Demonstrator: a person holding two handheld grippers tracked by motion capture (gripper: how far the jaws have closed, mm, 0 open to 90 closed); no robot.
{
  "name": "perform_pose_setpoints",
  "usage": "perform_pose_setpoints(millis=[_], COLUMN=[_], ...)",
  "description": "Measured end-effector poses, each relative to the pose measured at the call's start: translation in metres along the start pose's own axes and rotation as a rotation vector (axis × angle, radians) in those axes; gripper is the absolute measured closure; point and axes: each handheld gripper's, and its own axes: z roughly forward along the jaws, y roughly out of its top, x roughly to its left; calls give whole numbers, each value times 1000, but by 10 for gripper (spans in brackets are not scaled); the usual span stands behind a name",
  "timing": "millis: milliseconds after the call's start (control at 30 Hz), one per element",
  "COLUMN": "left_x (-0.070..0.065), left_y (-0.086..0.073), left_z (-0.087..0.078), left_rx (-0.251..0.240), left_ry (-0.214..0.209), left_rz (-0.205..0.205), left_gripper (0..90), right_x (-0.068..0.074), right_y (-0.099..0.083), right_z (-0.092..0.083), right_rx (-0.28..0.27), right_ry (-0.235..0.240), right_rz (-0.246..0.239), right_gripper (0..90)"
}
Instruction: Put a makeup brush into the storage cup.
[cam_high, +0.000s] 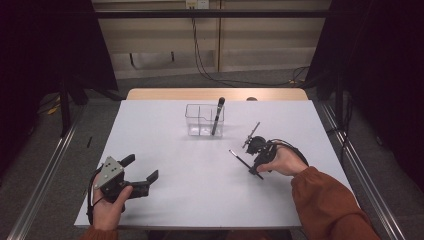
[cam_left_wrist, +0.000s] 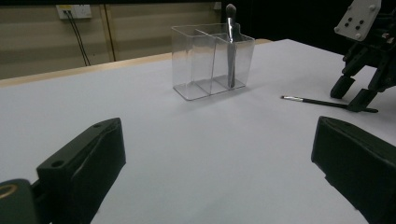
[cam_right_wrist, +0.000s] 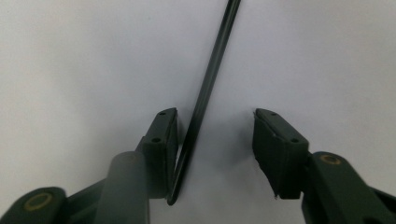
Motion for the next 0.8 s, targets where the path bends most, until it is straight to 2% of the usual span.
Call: perform_pose_setpoints(millis=[33,100,500,633,667,800], left_x=[1,0,0,1,1,0], left_y=[0,0,1,0,0,0], left_z=[0,-1,-1,-2,-2,-2], left_rx=[1,-2,-8,-5,-5,-4], left_ry=[2,8,3,4,3,1], left_rz=[9,-3,6,7,8,9], left_gripper=[29,29,29,29,29,29], right_x=[0,2,5,3,2,1], right_y=[1,3,15,15,15,15], right_z=[0,0,1,1,1,1], right_rx=[5,22,108,113,116,115], right_ry=[-1,-4,-3,11,14,27], right_rz=[0,3,35,62,56,59], right_gripper=[556,590,741,830,845,866])
